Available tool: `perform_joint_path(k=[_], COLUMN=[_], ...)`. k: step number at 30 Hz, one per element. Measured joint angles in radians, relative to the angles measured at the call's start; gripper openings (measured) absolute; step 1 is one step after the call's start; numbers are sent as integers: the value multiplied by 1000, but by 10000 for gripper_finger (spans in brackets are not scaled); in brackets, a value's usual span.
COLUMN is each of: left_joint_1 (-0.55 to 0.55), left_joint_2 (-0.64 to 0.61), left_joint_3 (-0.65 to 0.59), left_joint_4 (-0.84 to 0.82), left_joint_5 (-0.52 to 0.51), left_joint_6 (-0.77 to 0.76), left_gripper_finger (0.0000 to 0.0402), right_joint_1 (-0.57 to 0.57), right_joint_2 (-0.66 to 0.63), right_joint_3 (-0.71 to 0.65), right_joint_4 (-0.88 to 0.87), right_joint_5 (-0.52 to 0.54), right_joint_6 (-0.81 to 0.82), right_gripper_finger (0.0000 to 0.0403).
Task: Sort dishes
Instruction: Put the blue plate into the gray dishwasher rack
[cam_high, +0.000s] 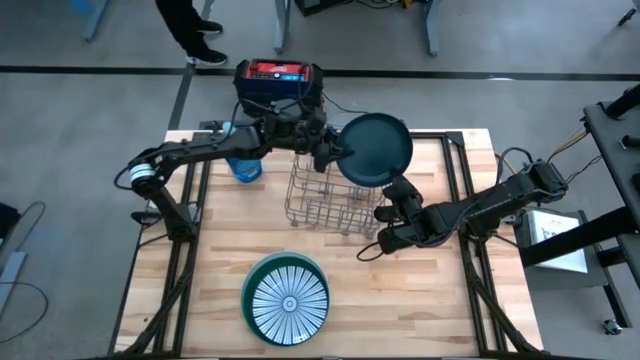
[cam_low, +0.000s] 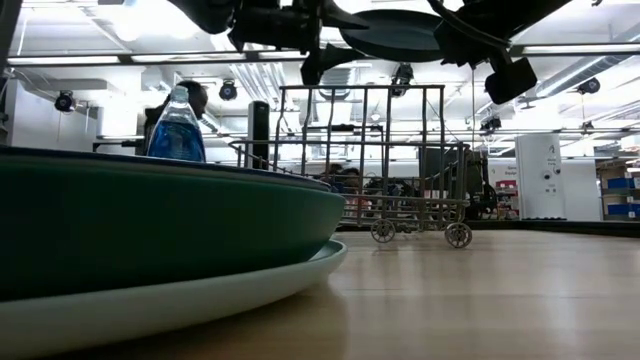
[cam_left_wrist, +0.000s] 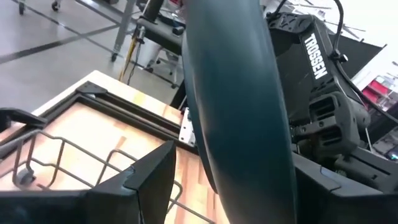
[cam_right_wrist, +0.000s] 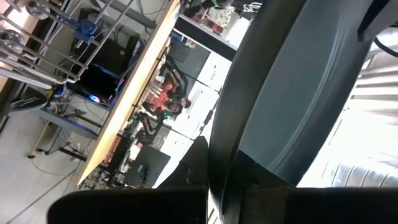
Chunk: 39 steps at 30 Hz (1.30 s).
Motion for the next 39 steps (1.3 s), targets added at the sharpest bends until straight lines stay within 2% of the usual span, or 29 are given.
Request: perform_joint_path(k=[12, 15, 18, 22, 24, 31, 39], left_joint_1=[0, -1, 0, 2, 2, 0, -2], left_joint_2=[3, 3, 3, 3, 3, 3, 3], left_joint_3=[0, 0, 0, 0, 0, 0, 0], left_joint_4=[39, 39, 39, 38, 38, 47, 82], left_joint_5=[94, 95, 81, 37, 3, -73, -109], left_joint_6=[3, 15, 15, 30, 35, 38, 23], left_gripper_finger=[217, 180, 121, 46, 25, 17, 18], right_joint_1=[0, 0, 0, 1, 1, 0, 0], right_joint_2=[0, 0, -1, 0, 0, -1, -4], right_joint_3=[0, -1, -1, -2, -2, 0, 71], right_joint_4=[4, 4, 2, 2, 6, 17, 20], right_joint_5=[3, 5, 20, 19, 16, -3, -81], right_joint_6=[6, 6, -1, -5, 1, 74, 283], right_gripper_finger=[0, 0, 0, 0, 0, 27, 109])
